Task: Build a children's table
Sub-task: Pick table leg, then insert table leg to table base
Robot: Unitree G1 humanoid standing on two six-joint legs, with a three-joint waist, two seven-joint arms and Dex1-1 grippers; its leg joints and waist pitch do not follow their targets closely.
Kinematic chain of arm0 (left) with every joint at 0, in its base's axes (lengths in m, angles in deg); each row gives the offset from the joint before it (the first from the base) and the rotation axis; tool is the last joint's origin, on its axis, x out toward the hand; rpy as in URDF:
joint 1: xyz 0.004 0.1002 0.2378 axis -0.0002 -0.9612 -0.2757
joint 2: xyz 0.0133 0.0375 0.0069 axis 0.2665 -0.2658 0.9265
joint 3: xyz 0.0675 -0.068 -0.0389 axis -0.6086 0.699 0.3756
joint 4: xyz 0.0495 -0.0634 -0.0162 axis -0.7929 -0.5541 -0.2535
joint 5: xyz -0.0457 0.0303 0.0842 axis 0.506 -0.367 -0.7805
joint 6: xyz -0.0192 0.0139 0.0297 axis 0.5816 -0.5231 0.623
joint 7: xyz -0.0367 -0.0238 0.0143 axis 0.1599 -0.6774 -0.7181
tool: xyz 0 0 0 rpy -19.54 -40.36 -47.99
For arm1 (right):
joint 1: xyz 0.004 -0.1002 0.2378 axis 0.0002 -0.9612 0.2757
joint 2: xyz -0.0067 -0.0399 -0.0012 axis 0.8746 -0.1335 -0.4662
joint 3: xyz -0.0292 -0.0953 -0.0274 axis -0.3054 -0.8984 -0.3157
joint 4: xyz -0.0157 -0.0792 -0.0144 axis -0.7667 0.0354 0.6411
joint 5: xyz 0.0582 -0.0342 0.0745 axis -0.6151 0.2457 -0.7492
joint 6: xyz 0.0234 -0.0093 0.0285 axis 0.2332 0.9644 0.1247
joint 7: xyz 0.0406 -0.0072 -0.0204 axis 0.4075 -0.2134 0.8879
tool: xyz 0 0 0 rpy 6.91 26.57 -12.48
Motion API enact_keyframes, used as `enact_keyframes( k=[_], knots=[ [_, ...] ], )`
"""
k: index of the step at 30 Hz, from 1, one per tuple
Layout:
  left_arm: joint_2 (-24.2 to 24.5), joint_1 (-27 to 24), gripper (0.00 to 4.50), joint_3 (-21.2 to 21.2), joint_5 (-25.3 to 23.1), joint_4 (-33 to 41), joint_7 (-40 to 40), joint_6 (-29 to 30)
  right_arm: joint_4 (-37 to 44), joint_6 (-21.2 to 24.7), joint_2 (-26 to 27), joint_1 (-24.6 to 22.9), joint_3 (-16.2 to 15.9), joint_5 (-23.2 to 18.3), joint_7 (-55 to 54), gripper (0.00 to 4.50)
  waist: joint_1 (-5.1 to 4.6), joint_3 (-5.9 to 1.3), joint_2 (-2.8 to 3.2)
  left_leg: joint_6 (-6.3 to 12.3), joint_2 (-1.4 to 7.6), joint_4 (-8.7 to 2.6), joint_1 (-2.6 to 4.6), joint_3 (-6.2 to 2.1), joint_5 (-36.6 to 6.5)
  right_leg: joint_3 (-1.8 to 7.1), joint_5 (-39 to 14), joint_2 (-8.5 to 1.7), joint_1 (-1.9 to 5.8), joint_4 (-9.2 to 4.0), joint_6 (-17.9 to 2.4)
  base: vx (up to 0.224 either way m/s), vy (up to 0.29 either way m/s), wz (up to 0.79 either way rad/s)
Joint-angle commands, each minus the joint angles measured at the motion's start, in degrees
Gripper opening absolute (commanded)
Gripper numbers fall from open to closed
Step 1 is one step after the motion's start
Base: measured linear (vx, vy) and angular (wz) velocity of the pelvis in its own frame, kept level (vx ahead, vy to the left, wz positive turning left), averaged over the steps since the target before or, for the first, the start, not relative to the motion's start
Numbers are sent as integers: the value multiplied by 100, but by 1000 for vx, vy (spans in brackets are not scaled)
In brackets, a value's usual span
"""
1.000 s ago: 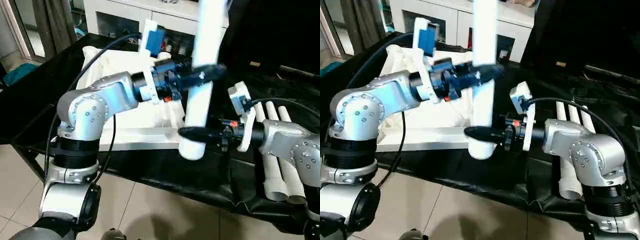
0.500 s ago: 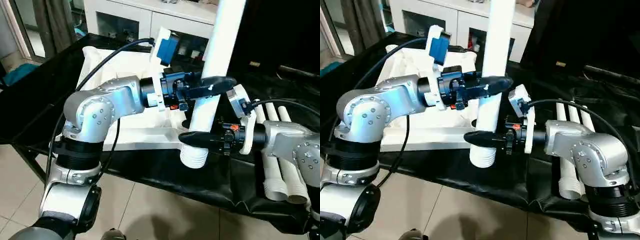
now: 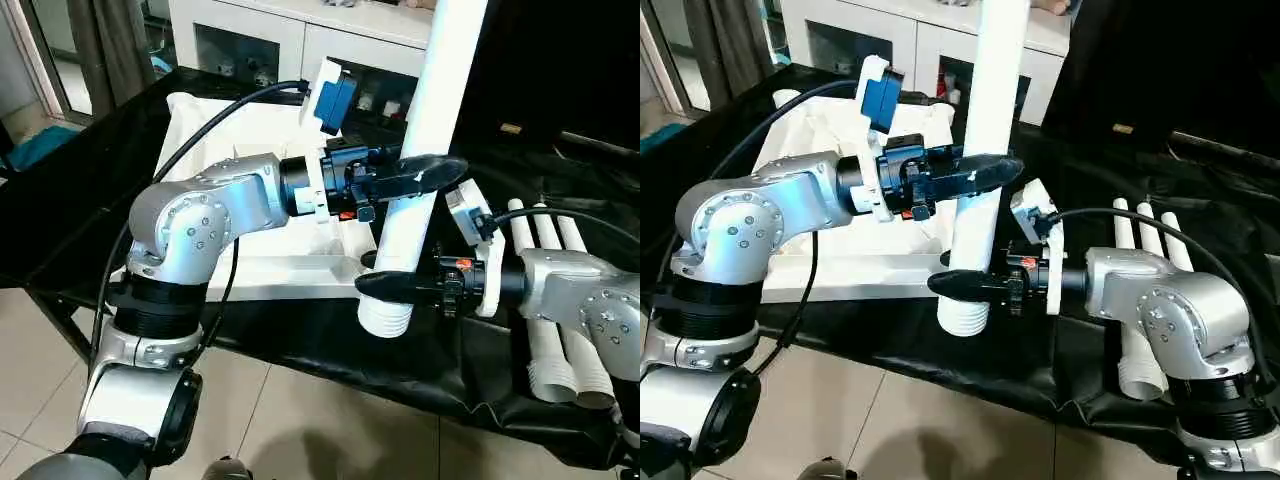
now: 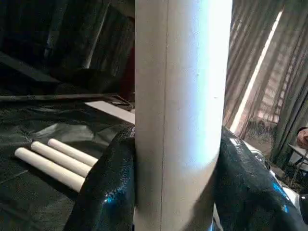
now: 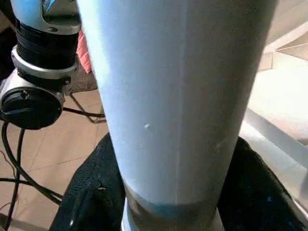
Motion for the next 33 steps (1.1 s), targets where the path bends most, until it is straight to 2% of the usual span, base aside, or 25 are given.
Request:
enact_keyframes(
  k=[1, 5, 7, 8, 11, 14, 15, 17, 18, 19, 20, 21, 22, 23, 24, 26, 27, 28, 29, 30, 31, 33],
  knots=[
    [-18, 128, 182, -59, 4, 71, 53, -59, -34, -47, -32, -14, 111, 34, -80, 199, 4, -410, 5, -204, 223, -365, 42, -62, -627, 307, -1557, -429, 339, -419, -497, 0, 0, 0],
    [-24, 108, 182, -63, -74, 100, -21, -129, -158, -239, 157, 10, 207, 123, -313, 197, -1, -412, 11, -210, 228, -366, 40, -61, -605, 312, -1466, -439, 329, -410, -537, 0, 0, 0],
    [-28, 104, 238, -61, -96, 105, -39, -143, -180, -274, 181, 16, 217, 151, -356, 197, -5, -413, 9, -213, 223, -366, 40, -59, -611, 310, -1467, -434, 332, -409, -543, 0, 0, 0],
    [-180, 135, 252, 175, 68, 17, -219, -97, -230, -380, 274, 28, 269, 190, -459, 196, -7, -415, 15, -227, 232, -366, 47, -59, -622, 312, -1429, -436, 334, -400, -571, 0, 0, 0],
    [-266, 107, 265, 367, 226, 51, -244, -174, -321, -552, 444, 61, 377, 248, -653, 196, -4, -418, 26, -244, 226, -365, 45, -59, -636, 309, -1389, -438, 336, -401, -620, 0, 0, 0],
    [-557, -46, 299, 654, 267, 142, -445, -729, -402, -756, 639, 95, 539, 275, -887, 195, -4, -415, 27, -235, 225, -372, 41, -63, -660, 311, -1337, -439, 344, -406, -623, 0, 0, 0],
    [-562, -49, 300, 659, 268, 144, -449, -737, -403, -760, 642, 95, 542, 275, -891, 195, -4, -413, 27, -237, 228, -374, 35, -64, -662, 311, -1334, -445, 347, -411, -633, 0, 0, 0],
    [-826, -157, 303, 818, 276, 225, -645, -1154, -468, -923, 795, 112, 694, 246, -1020, 195, -4, -419, 25, -238, 226, -371, 31, -65, -668, 309, -1267, -438, 352, -400, -646, 0, 0, 0],
    [-1138, -285, 306, 991, 337, 296, -979, -1361, -527, -1142, 959, 127, 826, 237, -1163, 194, 4, -424, 40, -245, 234, -367, 33, -64, -692, 310, -1220, -456, 350, -394, -696, 0, 0, 0],
    [-1138, -285, 306, 991, 337, 296, -979, -1361, -527, -1142, 959, 127, 826, 237, -1163, 194, -7, -420, 19, -241, 240, -369, 19, -60, -714, 311, -1207, -462, 356, -404, -728, 0, 0, 0],
    [-1272, -342, 306, 1050, 313, 328, -1162, -1426, -545, -1222, 1024, 131, 877, 226, -1225, 193, 3, -432, 24, -219, 228, -362, 40, -54, -699, 306, -1198, -444, 359, -401, -709, 0, 0, 0],
    [-1380, -389, 306, 1086, 189, 326, -1337, -1544, -557, -1326, 1108, 129, 937, 236, -1339, 193, -5, -421, 32, -197, 231, -369, 15, -67, -672, 308, -1140, -433, 362, -392, -675, 0, 0, 0],
    [-1431, -426, 306, 1098, 0, 289, -1513, -1703, -586, -1412, 1210, 133, 1012, 269, -1515, 193, -5, -418, 53, -192, 233, -377, 21, -69, -703, 306, -1179, -432, 359, -405, -649, 0, 0, 0],
    [-1452, -445, 306, 1099, -128, 253, -1618, -1809, -608, -1467, 1274, 137, 1061, 296, -1629, 193, -17, -418, 35, -185, 221, -373, 30, -63, -737, 303, -1265, -425, 349, -421, -576, 0, 0, 0],
    [-1281, -496, 306, 941, -611, 171, -1787, -2033, -672, -1730, 1368, 131, 1105, 503, -1862, 193, -10, -414, 58, -203, 237, -395, 40, -82, -757, 303, -1357, -424, 330, -445, -449, 0, 0, 0],
    [-1101, -551, 306, 773, -1049, 99, -1927, -2232, -736, -1992, 1421, 115, 1100, 731, -2035, 193, -35, -417, 60, -260, 226, -403, 61, -79, -822, 303, -1546, -409, 318, -455, -221, 0, 0, 0],
    [-400, -795, 306, 175, -2302, -77, -2256, -2647, -965, -2730, 1330, -49, 804, 1636, -2404, 193, -40, -416, 20, -307, 237, -418, 42, -103, -843, 293, -1661, -410, 313, -476, -44, 0, 0, 0],
    [-400, -795, 306, 175, -2302, -77, -2256, -2647, -965, -2730, 1330, -49, 804, 1636, -2404, 193, -40, -416, 20, -307, 237, -418, 42, -103, -843, 293, -1661, -410, 313, -476, -44, 0, 0, 0],
    [149, -1043, 306, -283, -3090, -219, -2309, -2946, -1172, -2935, 1318, -180, 785, 2037, -2817, 193, -52, -412, -6, -363, 217, -427, 60, -104, -850, 296, -1890, -409, 301, -483, 275, 0, 0, 0],
    [430, -1202, 306, -525, -3359, -284, -2162, -3094, -1230, -2926, 1395, -261, 927, 2039, -3053, 193, -79, -413, 15, -389, 210, -434, 71, -94, -793, 310, -1879, -399, 282, -467, 316, 0, 0, 0],
    [481, -1234, 306, -572, -3398, -300, -2117, -3122, -1235, -2919, 1418, -278, 964, 2027, -3098, 193, -76, -421, 41, -395, 207, -434, 69, -99, -775, 307, -1825, -398, 281, -451, 292, 0, 0, 0],
    [828, -1457, 306, -916, -3603, -419, -1694, -3290, -1244, -2864, 1546, -410, 1178, 1962, -3358, 193, -84, -449, 60, -374, 228, -426, 101, -89, -688, 315, -1315, -386, 258, -382, -23, 0, 0, 0]
  ],
)
